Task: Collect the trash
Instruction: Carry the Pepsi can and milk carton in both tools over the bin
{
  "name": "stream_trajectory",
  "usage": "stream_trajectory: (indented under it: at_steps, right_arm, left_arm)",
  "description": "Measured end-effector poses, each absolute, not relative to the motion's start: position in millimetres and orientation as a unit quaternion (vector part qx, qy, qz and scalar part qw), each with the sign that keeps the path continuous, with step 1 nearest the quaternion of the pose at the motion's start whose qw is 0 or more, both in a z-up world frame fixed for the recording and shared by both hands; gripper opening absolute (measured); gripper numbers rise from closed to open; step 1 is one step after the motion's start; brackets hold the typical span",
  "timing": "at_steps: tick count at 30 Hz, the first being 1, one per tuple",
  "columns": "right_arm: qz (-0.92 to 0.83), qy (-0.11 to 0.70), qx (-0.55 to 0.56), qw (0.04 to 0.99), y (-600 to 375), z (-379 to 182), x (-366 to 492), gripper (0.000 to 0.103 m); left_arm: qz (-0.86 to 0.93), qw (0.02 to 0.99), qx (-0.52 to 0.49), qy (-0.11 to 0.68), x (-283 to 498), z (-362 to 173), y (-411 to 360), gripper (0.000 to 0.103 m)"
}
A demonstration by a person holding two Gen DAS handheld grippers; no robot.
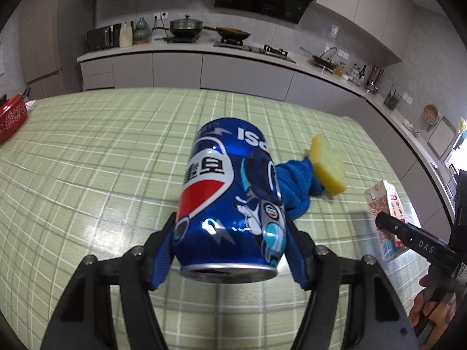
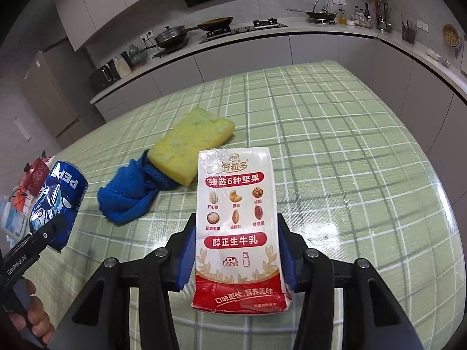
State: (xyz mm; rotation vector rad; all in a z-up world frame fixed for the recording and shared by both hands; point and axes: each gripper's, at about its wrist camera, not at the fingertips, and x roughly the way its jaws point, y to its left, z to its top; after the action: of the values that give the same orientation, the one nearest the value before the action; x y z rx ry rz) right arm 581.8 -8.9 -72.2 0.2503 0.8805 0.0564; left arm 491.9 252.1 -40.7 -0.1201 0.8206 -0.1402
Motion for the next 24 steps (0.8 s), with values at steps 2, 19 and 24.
stream_trajectory:
  at_steps: [2,19,24]
  right_arm:
    - [0.036,0.417,0.121,0.9,-16,-65,572,0.051]
    - [-0.052,0.378,0.177,0.907,-187,-31,425,0.051]
    - [-0.123,0.375,0.198,0.897,-252,-32,365,0.051]
  left_arm:
    - [-0.069,0.918,-0.054,0.388,482,-31,243,0.066]
    - [-0.248,0.884,-0.024,0.394,416,-32,60,0.066]
    - [-0.316,0.856,-0.006,0.409,397,-33,-7,0.066]
